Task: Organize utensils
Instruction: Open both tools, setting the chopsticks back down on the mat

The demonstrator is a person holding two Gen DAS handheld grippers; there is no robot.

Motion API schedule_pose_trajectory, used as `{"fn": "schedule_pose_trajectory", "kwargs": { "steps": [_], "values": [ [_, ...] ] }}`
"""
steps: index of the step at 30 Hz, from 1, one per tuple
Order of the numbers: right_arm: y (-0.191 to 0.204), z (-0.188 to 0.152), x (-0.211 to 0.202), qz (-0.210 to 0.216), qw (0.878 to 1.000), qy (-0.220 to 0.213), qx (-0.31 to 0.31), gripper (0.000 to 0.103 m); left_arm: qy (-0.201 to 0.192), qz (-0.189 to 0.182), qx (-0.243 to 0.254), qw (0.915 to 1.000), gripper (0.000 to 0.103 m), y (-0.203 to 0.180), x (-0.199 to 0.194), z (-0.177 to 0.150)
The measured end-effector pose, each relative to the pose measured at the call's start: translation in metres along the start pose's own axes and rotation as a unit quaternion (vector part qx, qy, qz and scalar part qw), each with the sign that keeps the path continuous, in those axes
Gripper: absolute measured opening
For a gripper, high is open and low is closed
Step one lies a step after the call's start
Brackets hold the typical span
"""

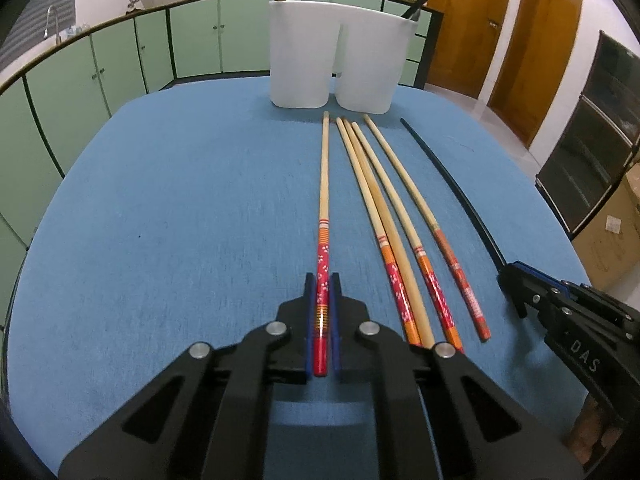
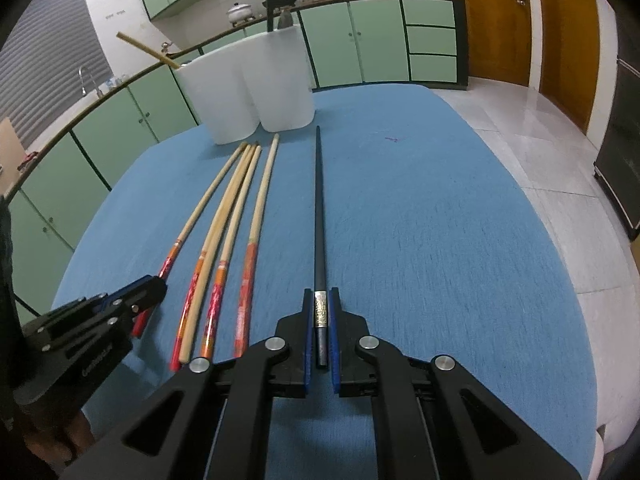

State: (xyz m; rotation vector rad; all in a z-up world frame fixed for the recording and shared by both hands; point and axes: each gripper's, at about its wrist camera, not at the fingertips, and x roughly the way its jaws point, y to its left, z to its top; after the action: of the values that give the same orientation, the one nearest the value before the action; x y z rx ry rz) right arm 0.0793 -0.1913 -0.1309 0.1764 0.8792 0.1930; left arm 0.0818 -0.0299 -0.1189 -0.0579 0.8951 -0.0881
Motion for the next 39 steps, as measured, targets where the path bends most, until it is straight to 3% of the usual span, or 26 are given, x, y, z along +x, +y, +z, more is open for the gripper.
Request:
{"fn": "schedule_pose_trajectory", "kwargs": {
  "steps": [10,19,21,23,26,31,35,39],
  "values": [
    [-0.005,-0.003,-0.001,-0.007,1.000,0.000,0.002,0.007,-0.008,0.026,-0.040,0.9988,0.005,0.028,-0.016,-0.012],
    [-0.002,0.008,0.005,-0.005,1.000,-0.001,-0.008,0.007,-0.003,0.011,-0.040,0.9991,0.007,0.036,-0.003,0.008],
    [-0.003,0.006,0.000,0.002,1.000,-0.011,-0.008,0.010,-0.007,0.006,-0.040,0.9992,0.013,0.036,-0.008,0.005],
    [-0.004,0.001,-0.008,0.010,1.000,-0.019,-0.016,0.012,-0.016,-0.005,-0.047,0.9988,0.041,0.039,-0.016,-0.001],
    [-0.007,-0.008,-0.021,0.016,0.999,-0.031,-0.026,0.021,-0.025,-0.013,-0.043,0.9987,0.042,0.041,-0.027,-0.012],
    [-0.013,-0.020,-0.031,0.023,0.998,-0.040,-0.029,0.021,-0.026,-0.019,-0.031,0.9990,0.041,0.038,-0.033,-0.022],
    [-0.012,-0.018,-0.028,0.031,0.999,-0.036,-0.026,0.021,-0.017,-0.023,-0.036,0.9990,0.030,0.039,-0.026,-0.020],
    [-0.010,-0.017,-0.025,0.032,0.999,-0.028,-0.032,0.021,-0.013,-0.015,-0.023,0.9995,0.030,0.033,-0.024,-0.019]
  ]
}}
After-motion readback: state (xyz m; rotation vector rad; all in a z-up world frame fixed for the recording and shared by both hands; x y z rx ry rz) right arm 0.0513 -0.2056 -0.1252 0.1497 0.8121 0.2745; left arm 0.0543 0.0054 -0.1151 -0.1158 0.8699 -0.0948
